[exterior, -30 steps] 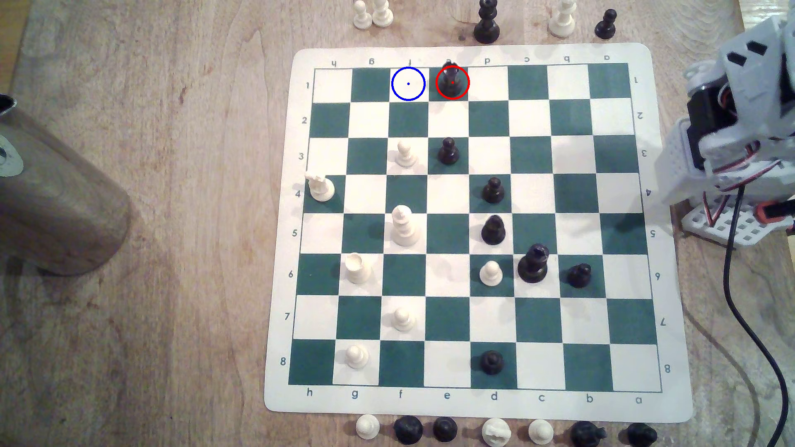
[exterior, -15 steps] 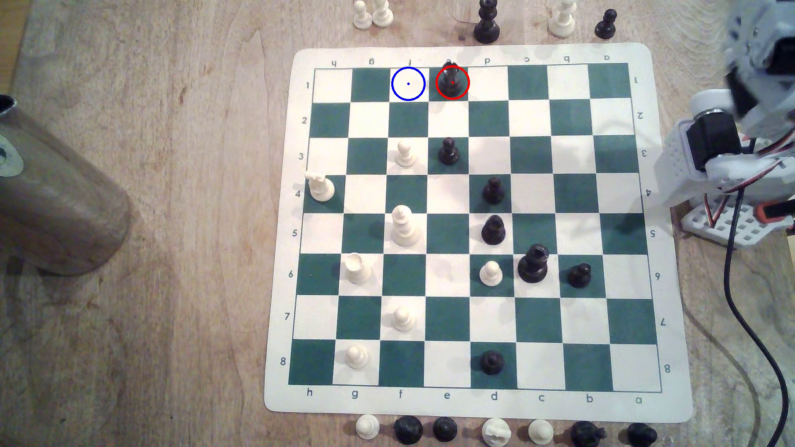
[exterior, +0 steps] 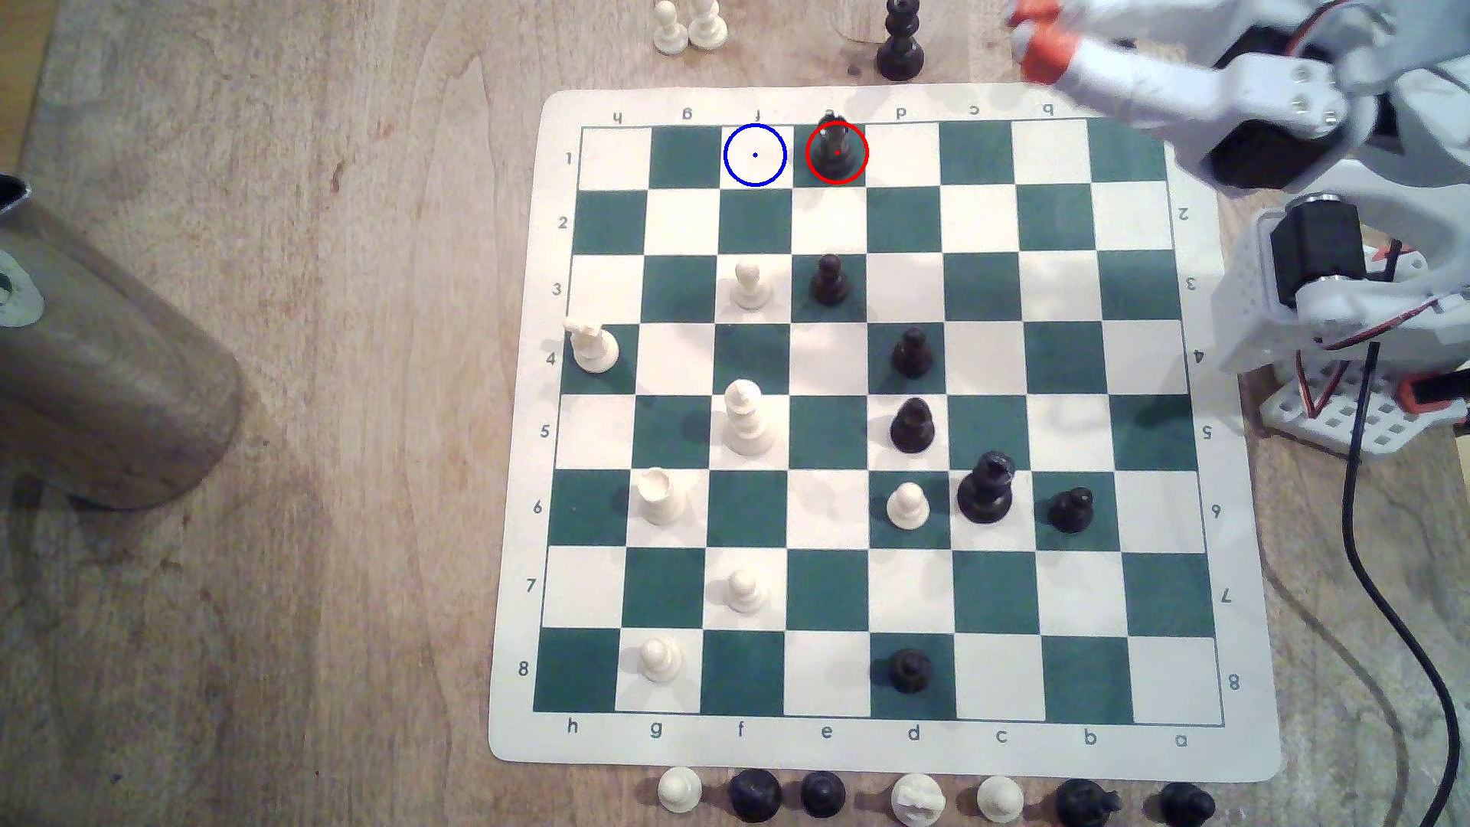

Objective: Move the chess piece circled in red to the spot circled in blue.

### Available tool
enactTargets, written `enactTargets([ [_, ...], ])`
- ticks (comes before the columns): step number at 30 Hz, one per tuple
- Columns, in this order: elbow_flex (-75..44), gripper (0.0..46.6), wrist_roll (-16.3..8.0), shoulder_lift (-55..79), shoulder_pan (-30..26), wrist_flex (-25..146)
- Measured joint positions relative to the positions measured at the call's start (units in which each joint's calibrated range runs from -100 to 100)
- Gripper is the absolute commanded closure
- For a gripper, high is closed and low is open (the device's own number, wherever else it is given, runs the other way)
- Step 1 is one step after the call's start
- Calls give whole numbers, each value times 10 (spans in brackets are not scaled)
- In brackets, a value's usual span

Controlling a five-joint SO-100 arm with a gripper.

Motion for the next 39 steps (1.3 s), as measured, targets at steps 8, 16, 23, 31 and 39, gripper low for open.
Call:
enactTargets([
  [8,-83,388,-25,135,61,201],
  [16,-274,355,-63,341,83,327],
  [23,-338,319,-83,462,126,365],
  [31,-346,309,-83,535,161,365],
  [39,-380,302,-79,651,159,335],
])
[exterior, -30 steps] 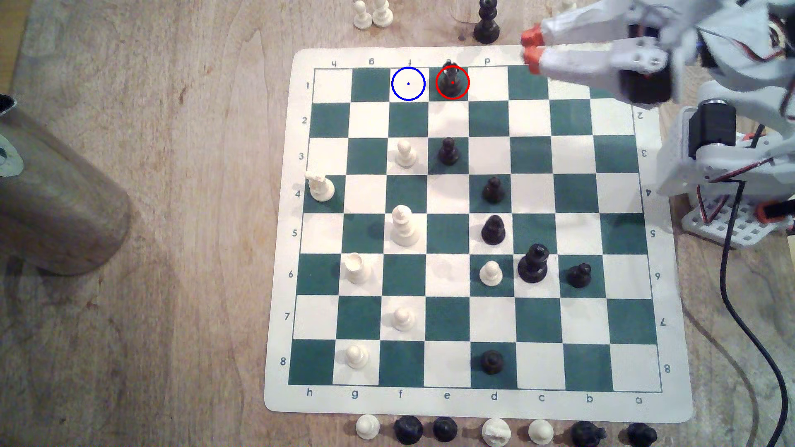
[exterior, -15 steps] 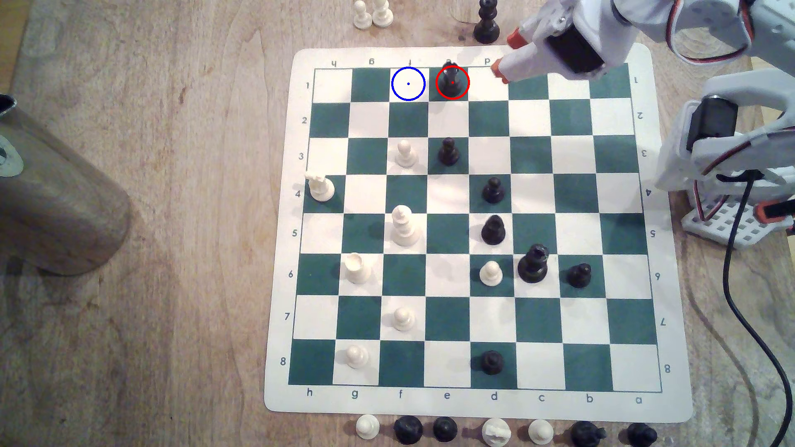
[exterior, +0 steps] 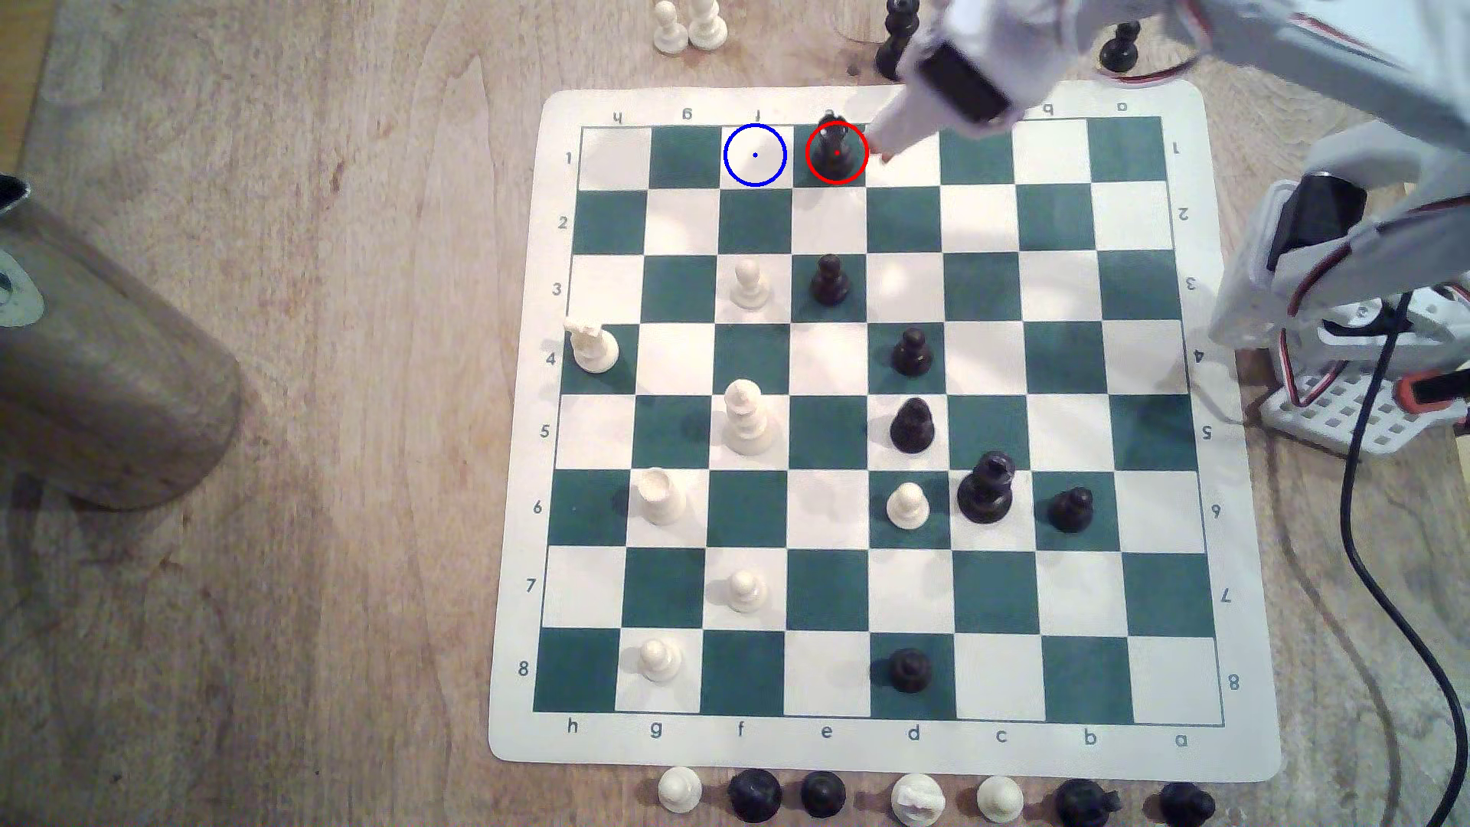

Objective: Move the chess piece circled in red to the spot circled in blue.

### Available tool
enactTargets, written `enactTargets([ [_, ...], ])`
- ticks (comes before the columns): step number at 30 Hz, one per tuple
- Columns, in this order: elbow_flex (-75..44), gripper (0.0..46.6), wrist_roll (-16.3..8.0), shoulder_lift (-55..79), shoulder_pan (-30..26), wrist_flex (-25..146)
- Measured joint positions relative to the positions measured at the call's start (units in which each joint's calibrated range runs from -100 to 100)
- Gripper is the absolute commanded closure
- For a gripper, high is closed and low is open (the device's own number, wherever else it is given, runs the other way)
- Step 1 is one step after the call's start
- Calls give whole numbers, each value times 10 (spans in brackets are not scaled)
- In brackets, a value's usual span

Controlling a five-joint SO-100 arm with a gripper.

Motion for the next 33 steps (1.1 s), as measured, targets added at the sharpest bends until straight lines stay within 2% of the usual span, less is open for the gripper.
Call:
enactTargets([
  [11,-7,288,11,152,32,-94],
  [19,-7,281,24,197,55,-140],
  [33,5,286,25,258,63,-241],
])
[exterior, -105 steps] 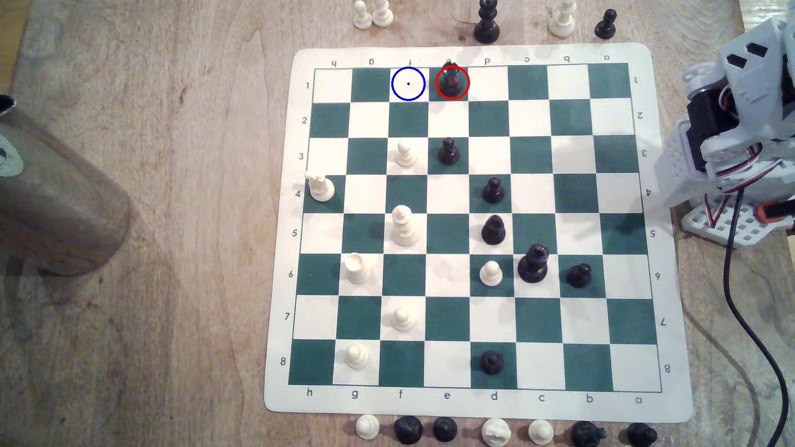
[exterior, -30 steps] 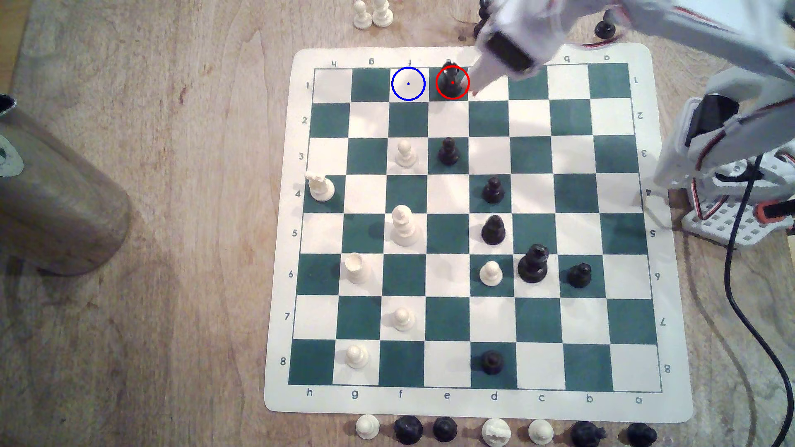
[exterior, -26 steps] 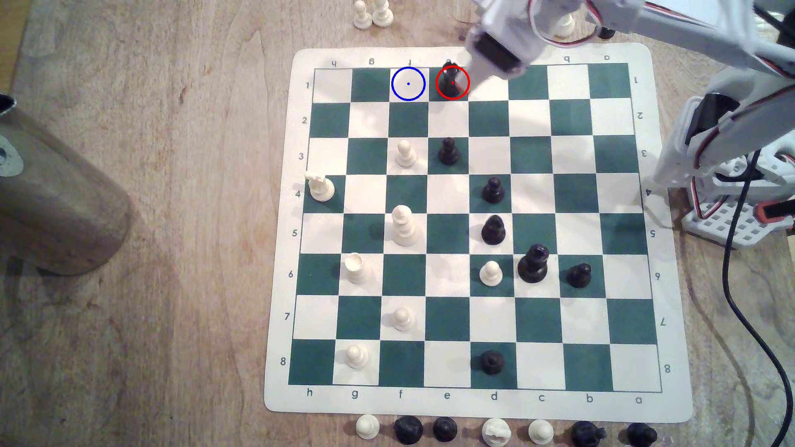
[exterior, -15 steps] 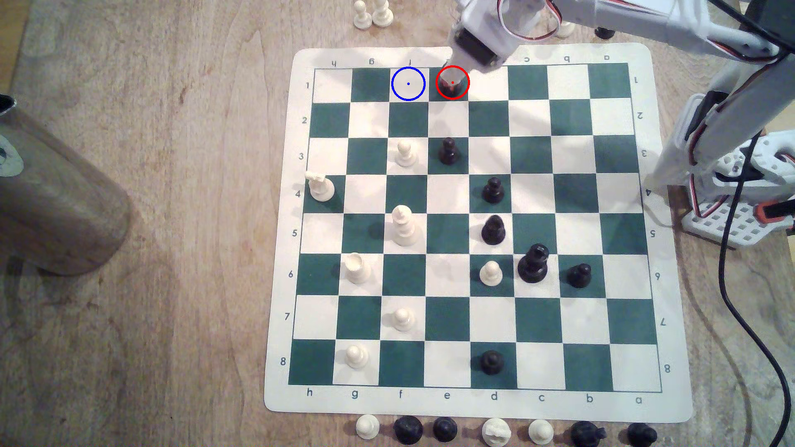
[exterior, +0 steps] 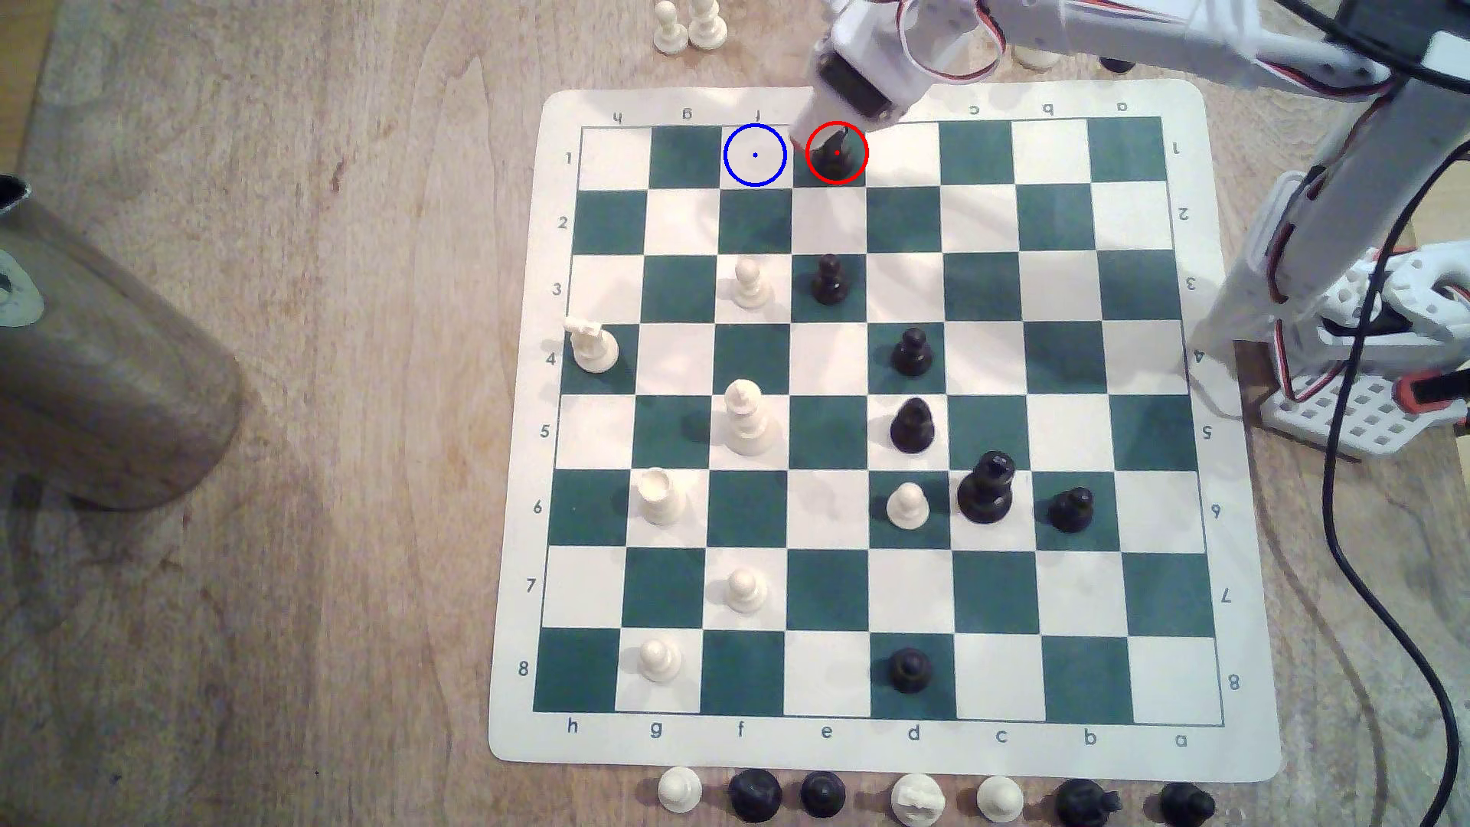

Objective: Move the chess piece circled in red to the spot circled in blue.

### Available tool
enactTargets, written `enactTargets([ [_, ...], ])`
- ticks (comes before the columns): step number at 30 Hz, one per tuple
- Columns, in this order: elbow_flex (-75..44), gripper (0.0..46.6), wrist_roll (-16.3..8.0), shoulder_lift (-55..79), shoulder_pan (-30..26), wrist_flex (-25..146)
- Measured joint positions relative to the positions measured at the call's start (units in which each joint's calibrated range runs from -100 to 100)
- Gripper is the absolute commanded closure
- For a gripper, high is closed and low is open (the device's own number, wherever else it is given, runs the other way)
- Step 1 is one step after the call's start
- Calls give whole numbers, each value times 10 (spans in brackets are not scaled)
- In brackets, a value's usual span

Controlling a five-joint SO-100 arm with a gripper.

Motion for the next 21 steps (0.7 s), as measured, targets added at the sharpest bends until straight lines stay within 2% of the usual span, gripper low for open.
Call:
enactTargets([
  [21,14,305,0,46,-10,-30],
])
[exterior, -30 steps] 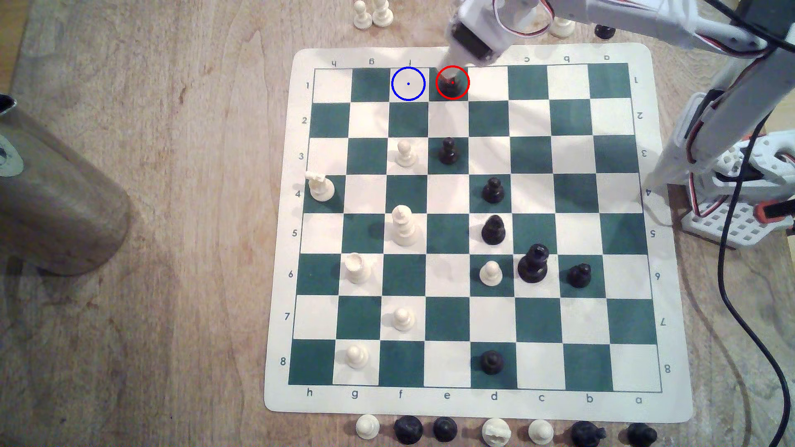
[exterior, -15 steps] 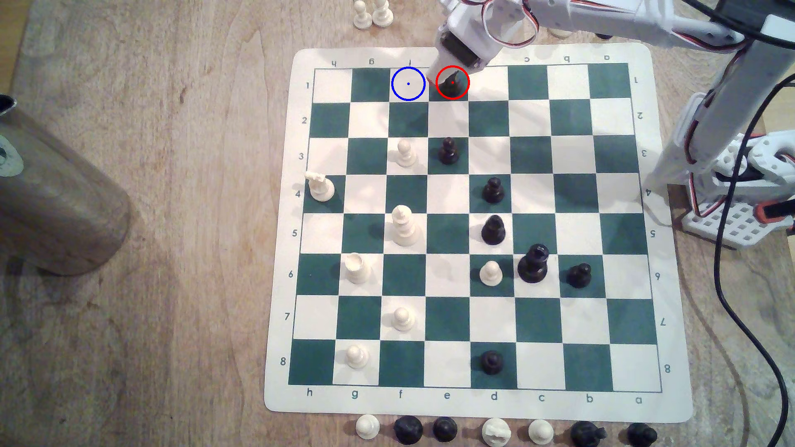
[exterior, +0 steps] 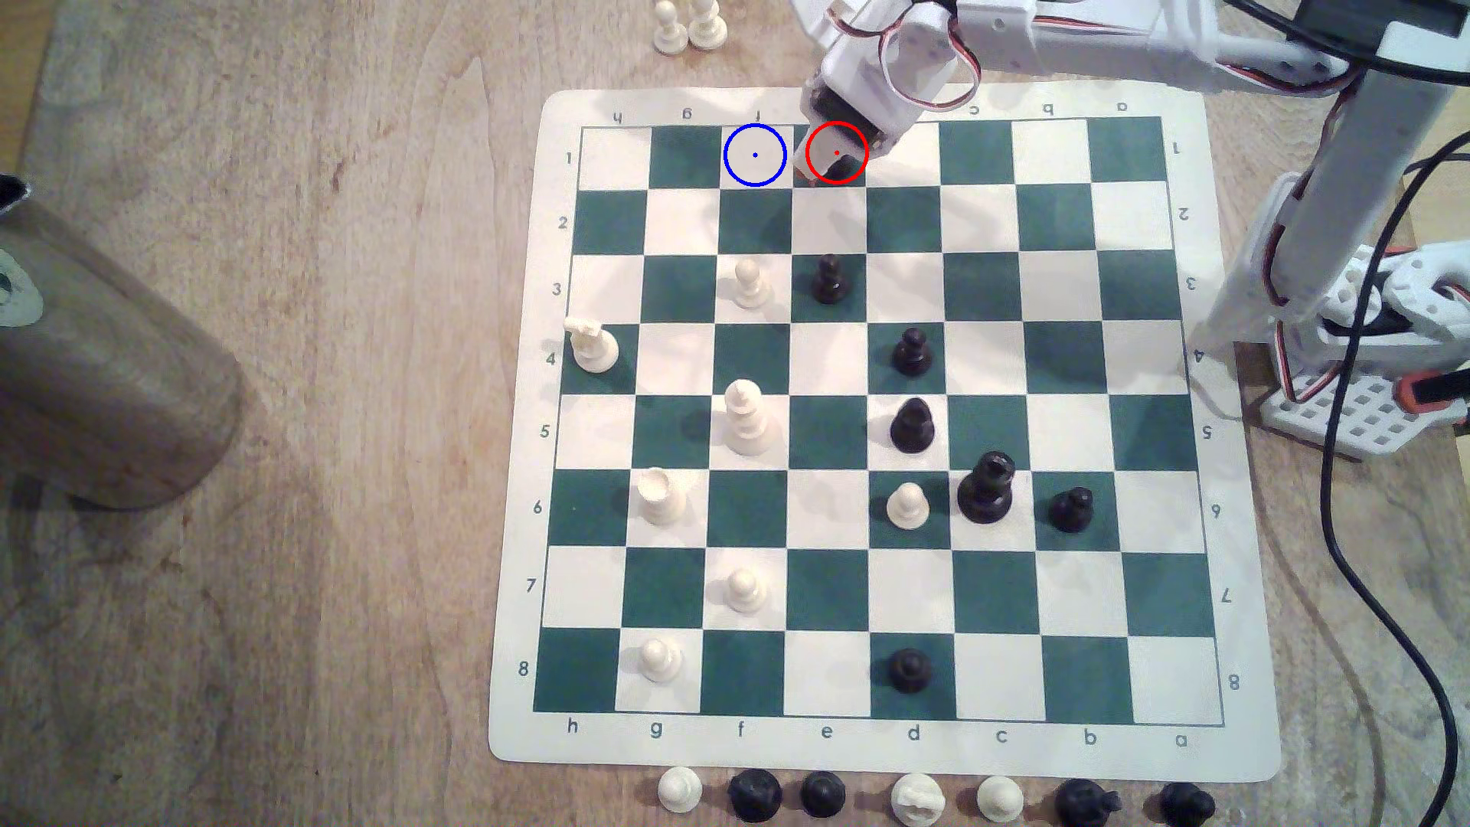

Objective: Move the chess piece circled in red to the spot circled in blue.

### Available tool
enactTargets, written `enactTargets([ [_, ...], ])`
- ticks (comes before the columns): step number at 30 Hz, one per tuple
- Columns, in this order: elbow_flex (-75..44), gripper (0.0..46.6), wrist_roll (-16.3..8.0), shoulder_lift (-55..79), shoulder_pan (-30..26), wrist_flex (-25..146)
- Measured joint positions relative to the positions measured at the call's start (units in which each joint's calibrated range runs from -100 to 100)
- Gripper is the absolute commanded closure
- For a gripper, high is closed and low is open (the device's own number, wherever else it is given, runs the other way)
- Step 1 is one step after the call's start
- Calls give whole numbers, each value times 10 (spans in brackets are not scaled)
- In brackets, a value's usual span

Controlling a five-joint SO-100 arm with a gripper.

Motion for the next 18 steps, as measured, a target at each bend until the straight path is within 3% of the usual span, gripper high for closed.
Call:
enactTargets([
  [9,11,328,0,0,0,-8],
  [18,18,322,0,0,0,-25],
])
